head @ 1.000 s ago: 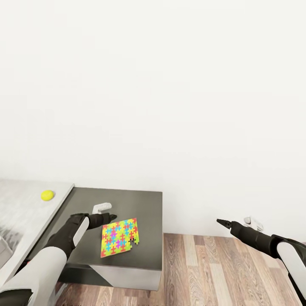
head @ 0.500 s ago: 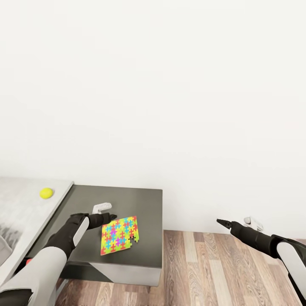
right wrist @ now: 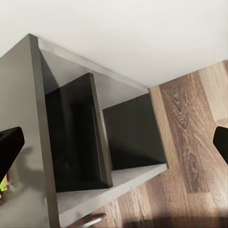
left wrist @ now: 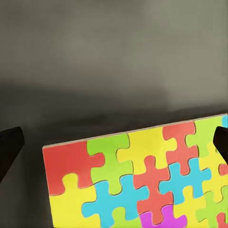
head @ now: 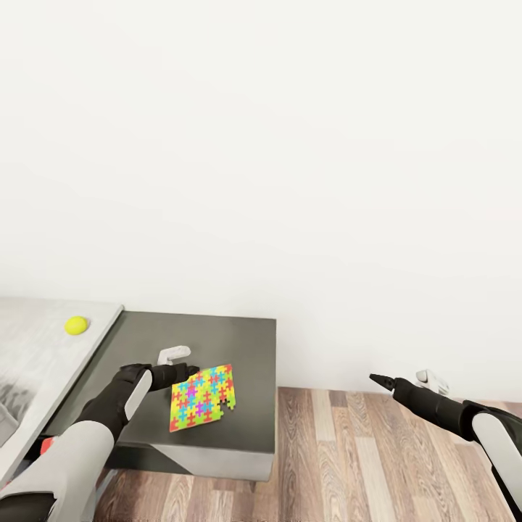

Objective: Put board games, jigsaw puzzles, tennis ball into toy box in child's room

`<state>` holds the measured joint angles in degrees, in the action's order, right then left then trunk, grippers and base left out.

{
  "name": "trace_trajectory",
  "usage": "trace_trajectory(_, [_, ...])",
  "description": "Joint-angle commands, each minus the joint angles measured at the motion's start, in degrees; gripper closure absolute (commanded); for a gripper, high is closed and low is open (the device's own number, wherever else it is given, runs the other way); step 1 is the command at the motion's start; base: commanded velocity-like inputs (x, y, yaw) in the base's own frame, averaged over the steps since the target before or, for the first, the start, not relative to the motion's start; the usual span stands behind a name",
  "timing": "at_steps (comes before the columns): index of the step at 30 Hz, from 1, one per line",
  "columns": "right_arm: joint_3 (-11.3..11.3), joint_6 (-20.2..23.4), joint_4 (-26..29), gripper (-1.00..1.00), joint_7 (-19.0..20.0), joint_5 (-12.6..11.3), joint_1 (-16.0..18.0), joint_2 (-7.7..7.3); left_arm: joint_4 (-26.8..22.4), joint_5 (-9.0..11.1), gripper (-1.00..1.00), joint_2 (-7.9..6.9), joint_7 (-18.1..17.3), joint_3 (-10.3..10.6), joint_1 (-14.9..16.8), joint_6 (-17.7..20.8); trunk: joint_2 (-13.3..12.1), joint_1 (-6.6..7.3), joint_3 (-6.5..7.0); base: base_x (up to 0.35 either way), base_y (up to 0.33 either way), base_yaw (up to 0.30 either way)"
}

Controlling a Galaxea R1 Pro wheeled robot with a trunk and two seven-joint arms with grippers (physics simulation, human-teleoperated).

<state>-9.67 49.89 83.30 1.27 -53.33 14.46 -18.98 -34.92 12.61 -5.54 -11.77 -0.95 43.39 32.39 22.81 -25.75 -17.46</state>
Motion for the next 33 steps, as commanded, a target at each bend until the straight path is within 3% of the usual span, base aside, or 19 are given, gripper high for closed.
trace_trajectory(1, [-0.1,0.3,0.0,-1.0,0.1,0.1,0.0,0.0,-0.1,0.2,-1.0,0.0,-0.1,-0.1,0.0,0.4,0.1,-0.03,-0.2,0.0,-0.052,0.0])
trace_trajectory(33, [-0.1,0.3,0.2,-1.0,0.1,0.1,0.0,0.0,-0.1,0.2,-1.0,0.0,-0.4,-0.1,0.0,0.4,0.1,-0.03,-0.7,-0.023,-0.043,0.0])
